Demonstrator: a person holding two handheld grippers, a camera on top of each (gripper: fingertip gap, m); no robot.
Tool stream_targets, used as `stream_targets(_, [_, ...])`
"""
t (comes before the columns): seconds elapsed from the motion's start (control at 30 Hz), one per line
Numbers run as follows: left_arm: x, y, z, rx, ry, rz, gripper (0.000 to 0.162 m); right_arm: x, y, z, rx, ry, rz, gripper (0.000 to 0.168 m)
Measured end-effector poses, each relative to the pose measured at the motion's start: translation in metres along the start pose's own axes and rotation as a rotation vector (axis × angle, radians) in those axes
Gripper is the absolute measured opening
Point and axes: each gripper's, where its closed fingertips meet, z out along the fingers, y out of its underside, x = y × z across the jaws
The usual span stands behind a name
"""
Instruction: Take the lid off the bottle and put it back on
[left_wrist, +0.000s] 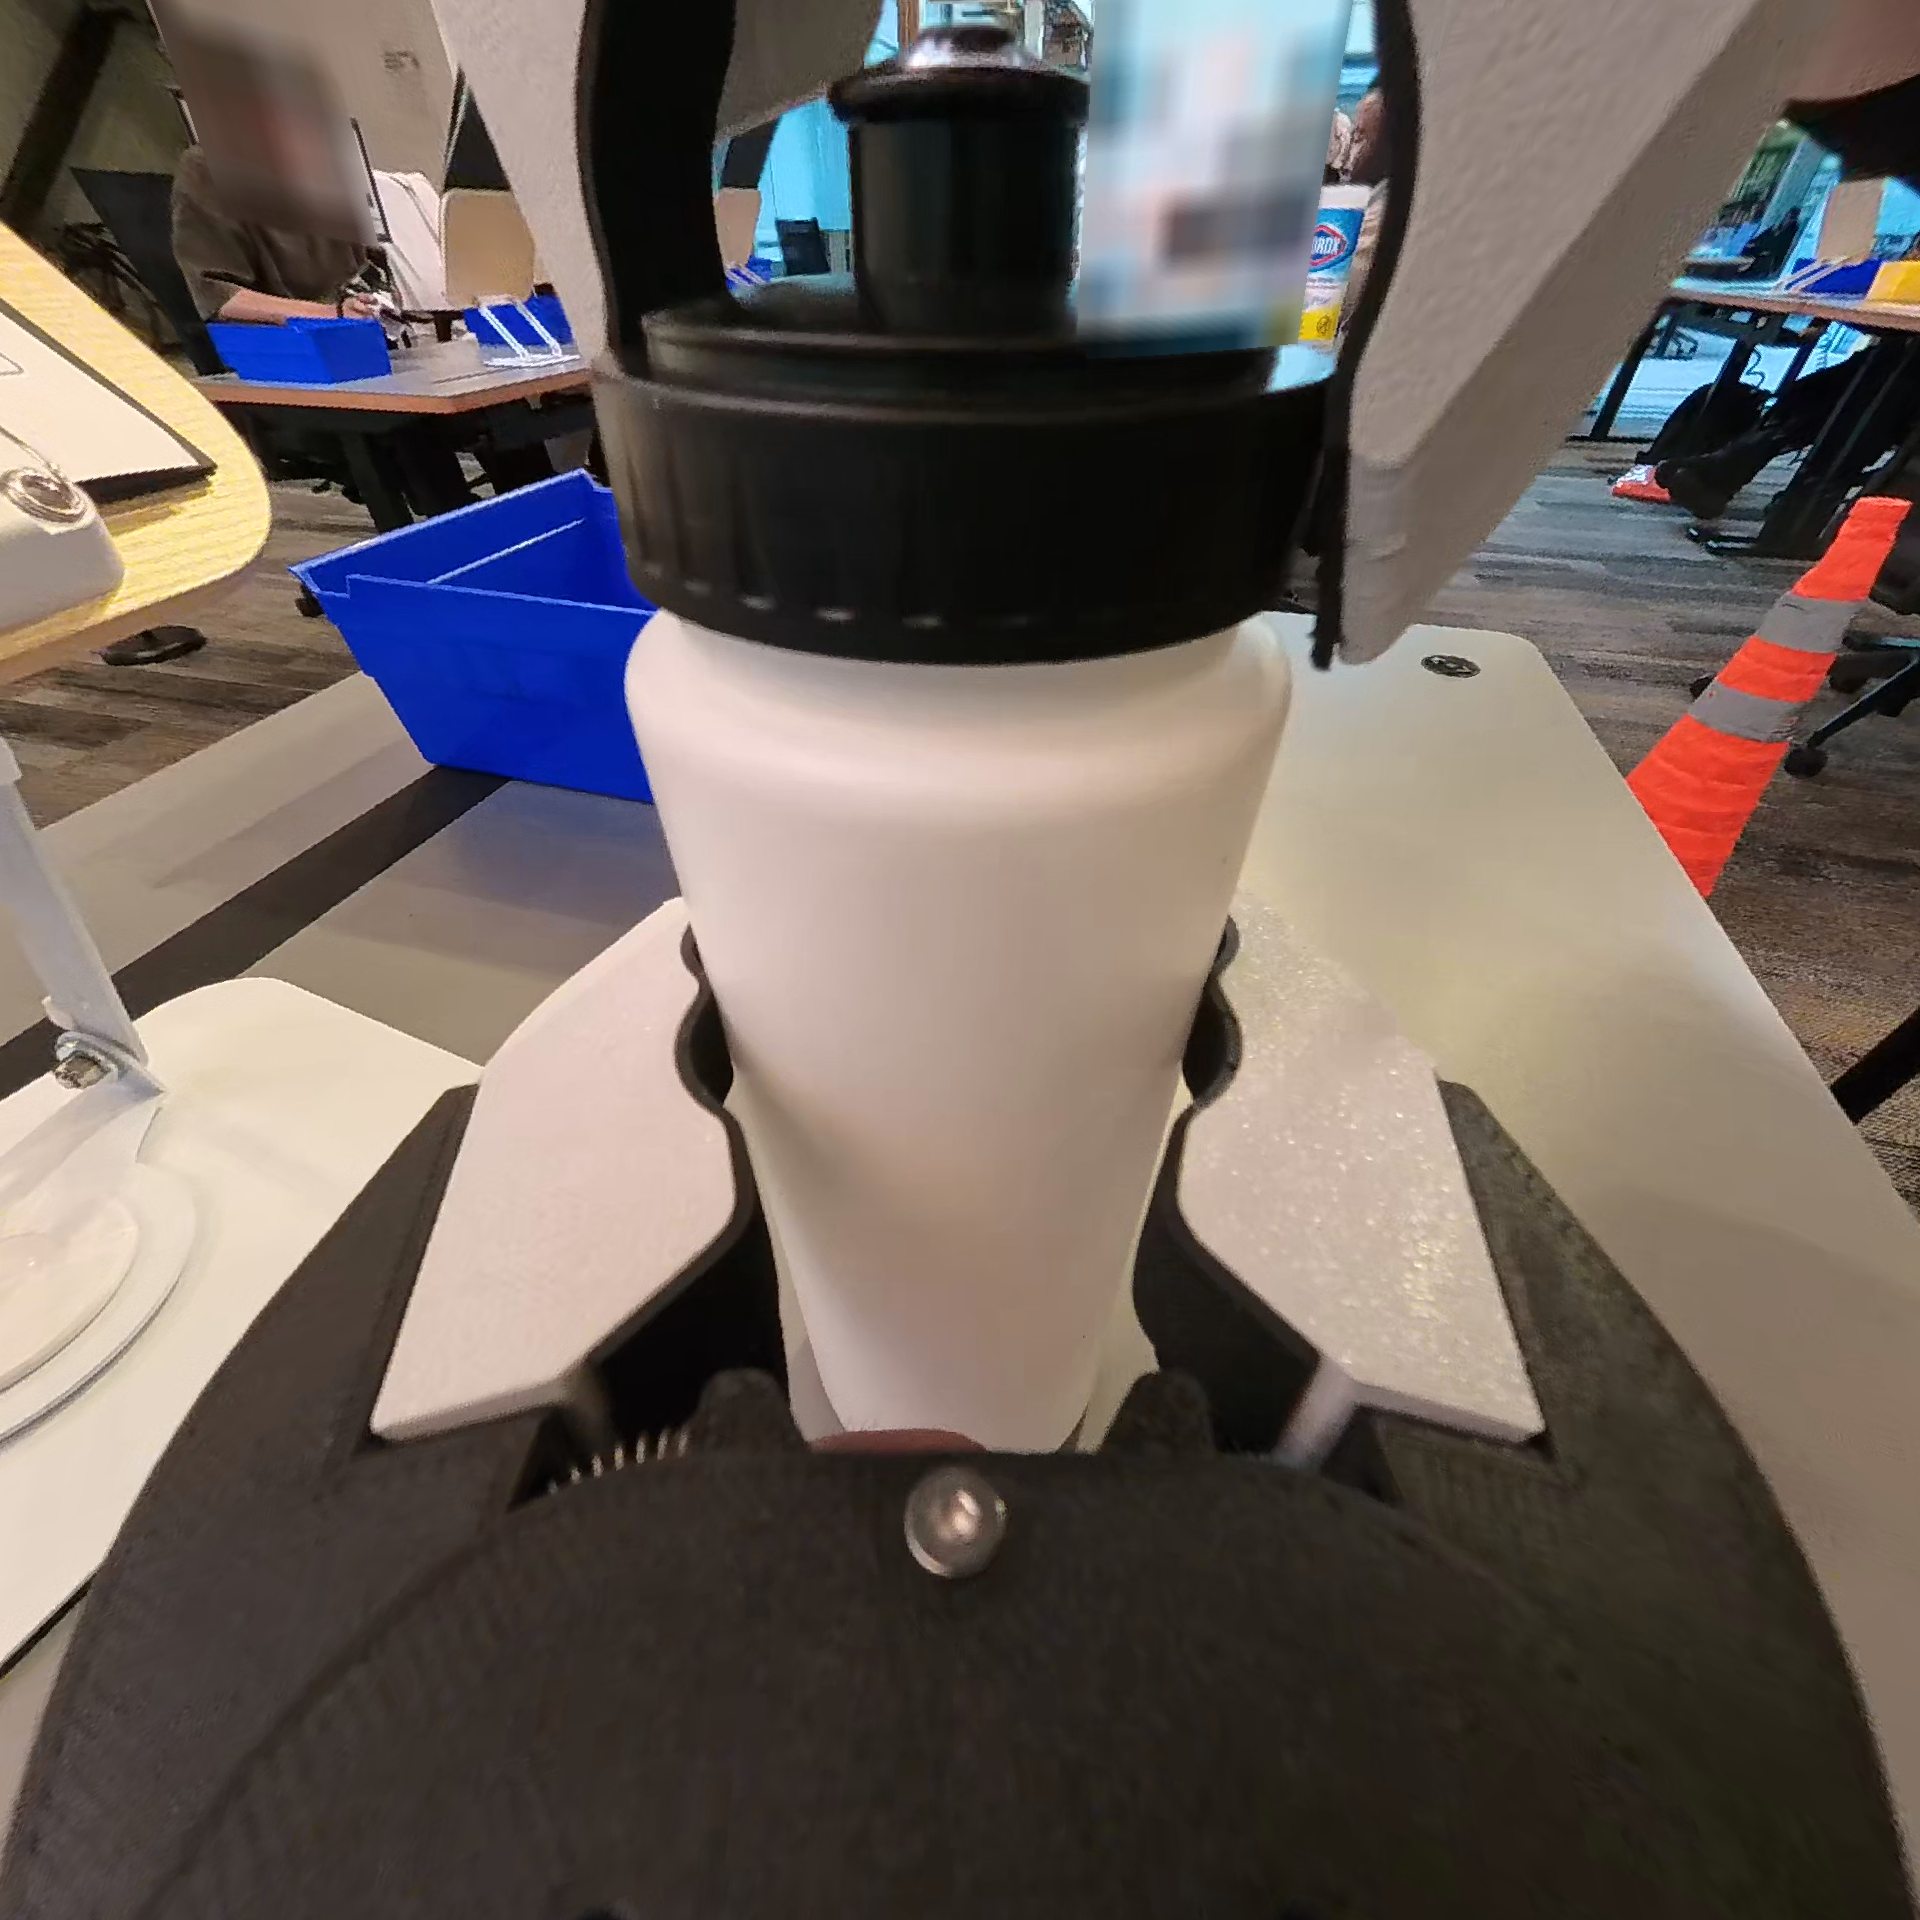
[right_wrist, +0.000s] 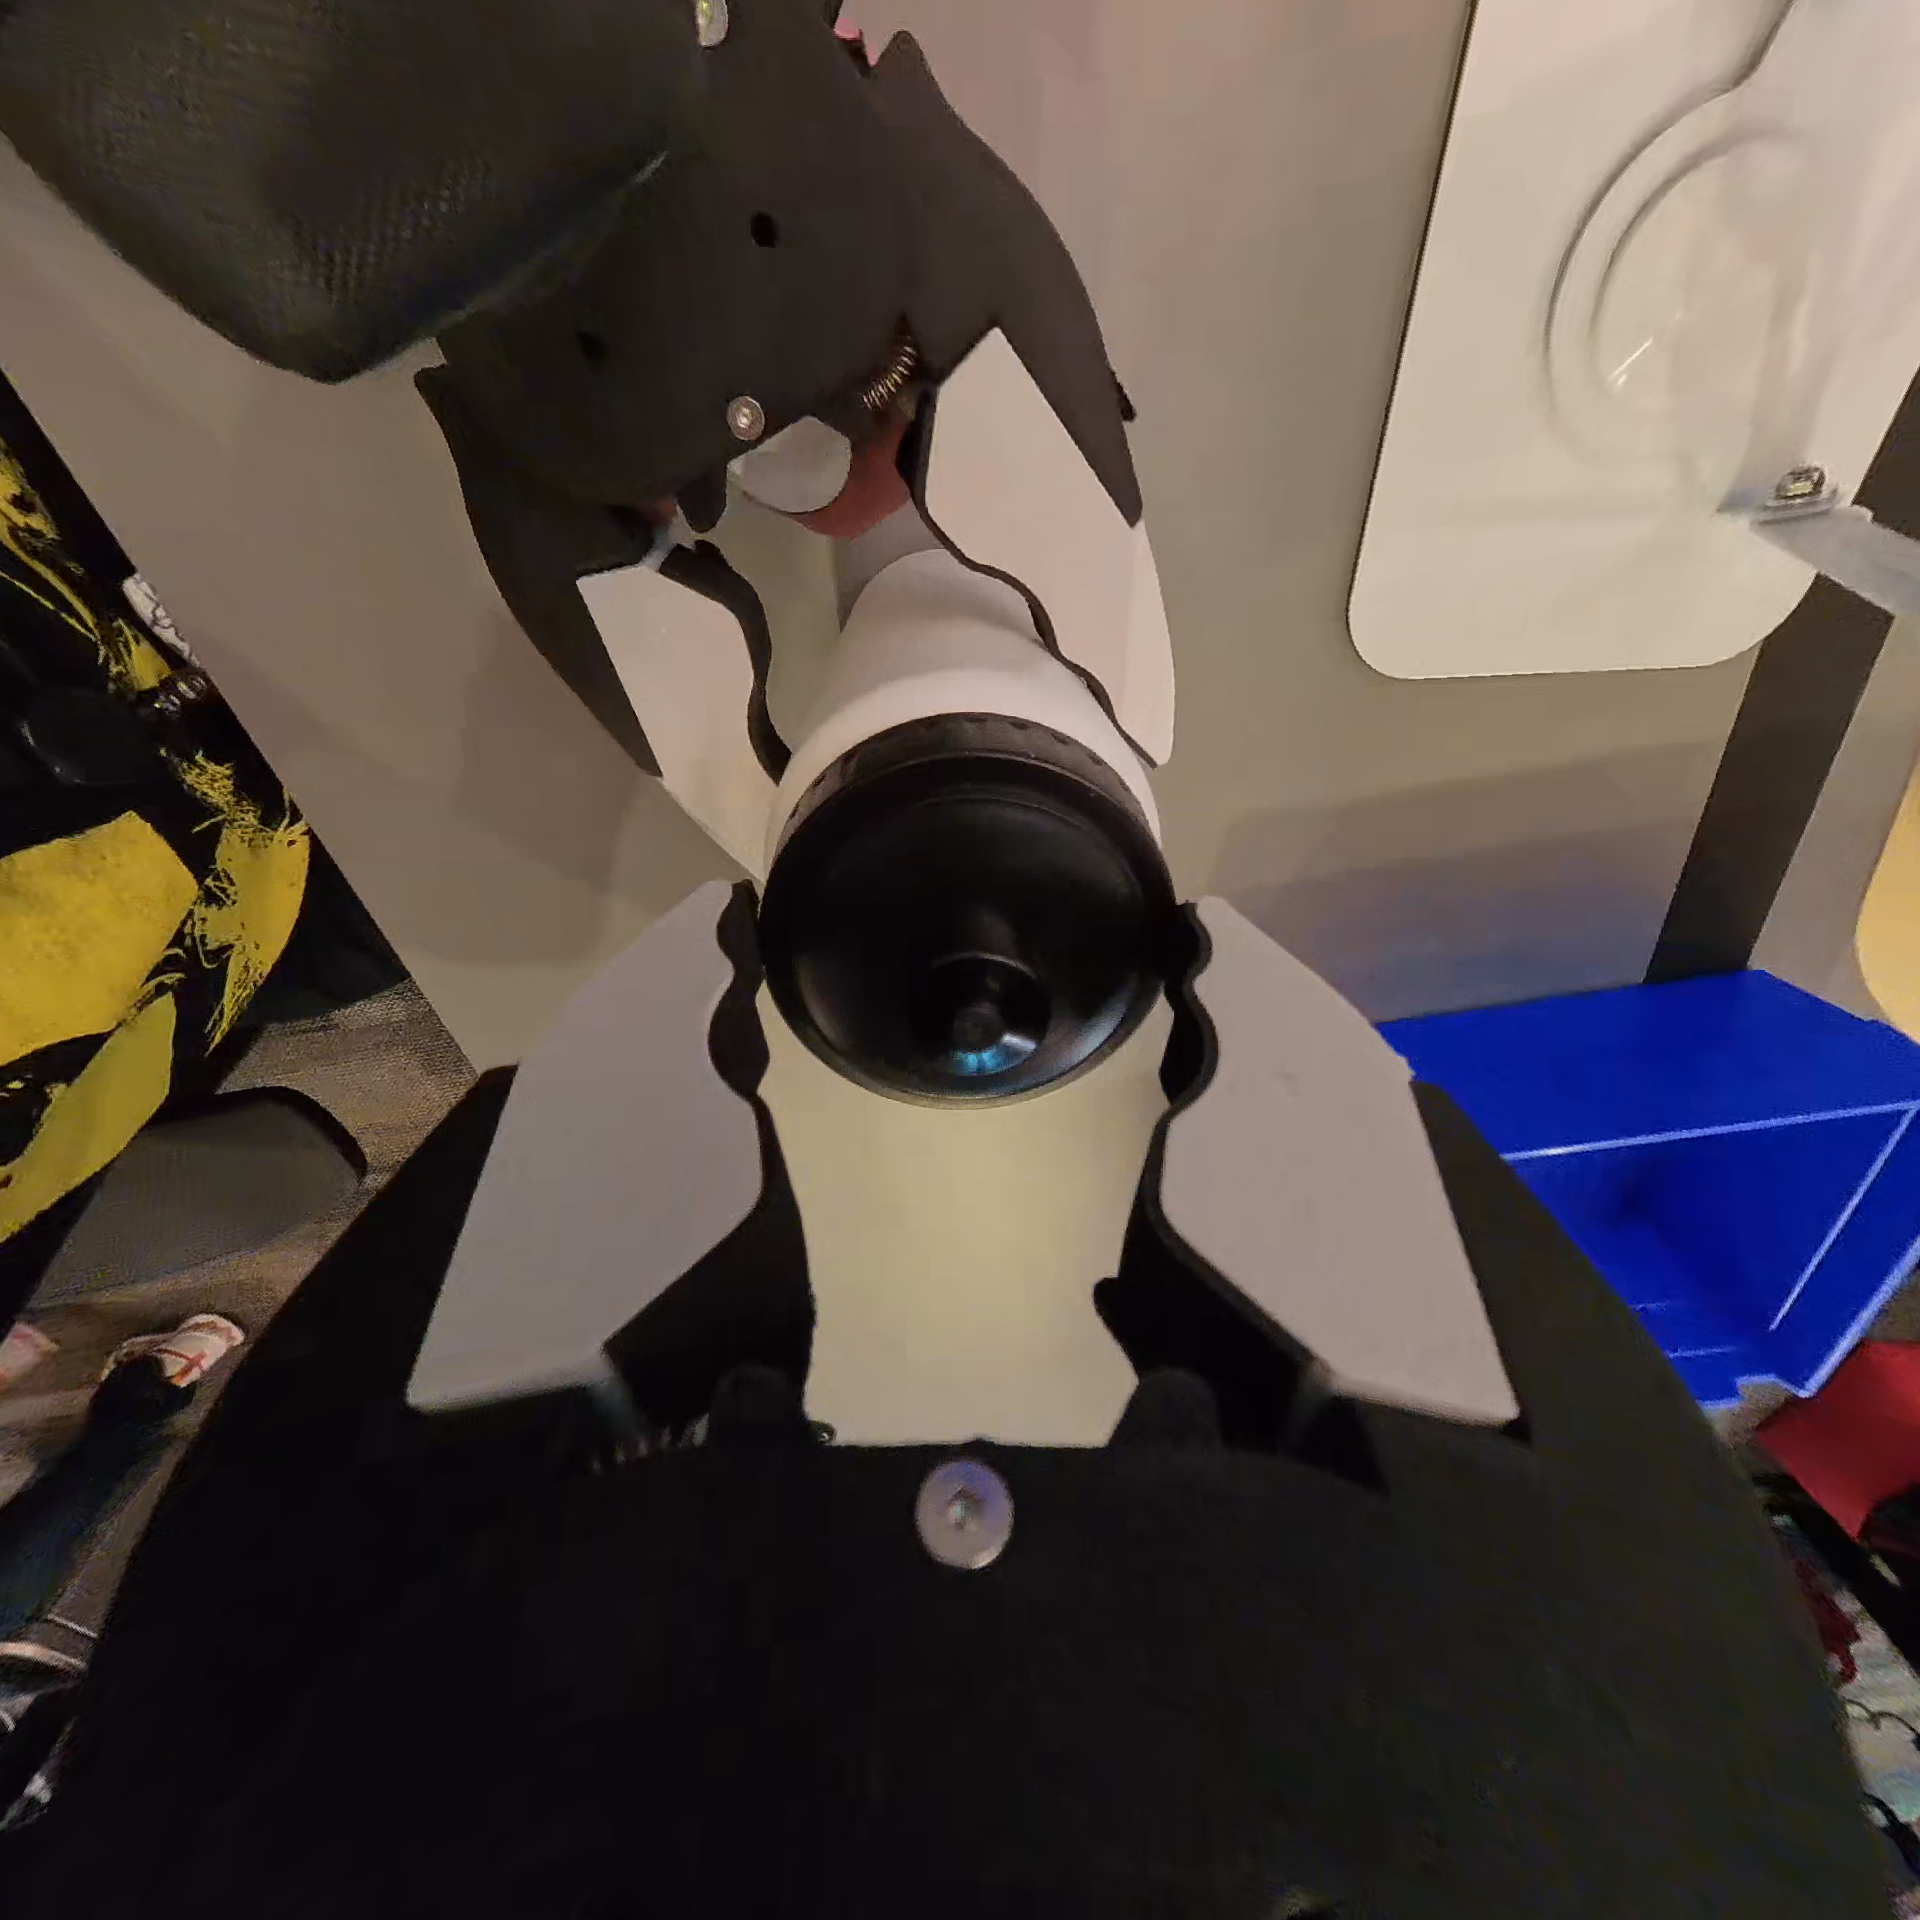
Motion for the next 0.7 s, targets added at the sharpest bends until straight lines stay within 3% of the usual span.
stream_targets(0.07, [0.0001, 0.0001, -0.0002, -0.001, 0.0, 0.001, 0.087, 0.0009, 0.0028, 0.0, -0.02, 0.005, -0.093, 0.076])
stream_targets(0.13, [0.0003, 0.0002, -0.0004, -0.001, 0.0, 0.003, 0.087, 0.0074, 0.003, -0.0009, -0.02, 0.044, -0.203, 0.1])
stream_targets(0.23, [0.0001, 0.0001, -0.0002, 0.001, 0.001, 0.002, 0.087, 0.0077, -0.0027, -0.0033, 0.003, 0.071, -0.388, 0.099])
stream_targets(0.33, [-0.0002, 0.0001, -0.0001, 0.001, 0.001, 0.0, 0.087, 0.0034, -0.0041, -0.0012, -0.012, 0.036, -0.468, 0.079])
stream_targets(0.4, [-0.0007, 0.0001, -0.0006, 0.001, 0.0, 0.001, 0.087, 0.0021, -0.0035, -0.0003, -0.026, 0.015, -0.428, 0.075])
stream_targets(0.6, [-0.001, -0.0001, 0.0003, -0.001, 0.0, -0.002, 0.087, 0.0018, -0.0028, 0.0001, 0.014, -0.016, 0.032, 0.076])
stream_targets(0.7, [0.0003, -0.0002, 0.0007, -0.002, 0.001, 0.0, 0.087, 0.0015, 0.0007, 0.0005, 0.0, -0.015, -0.061, 0.076])
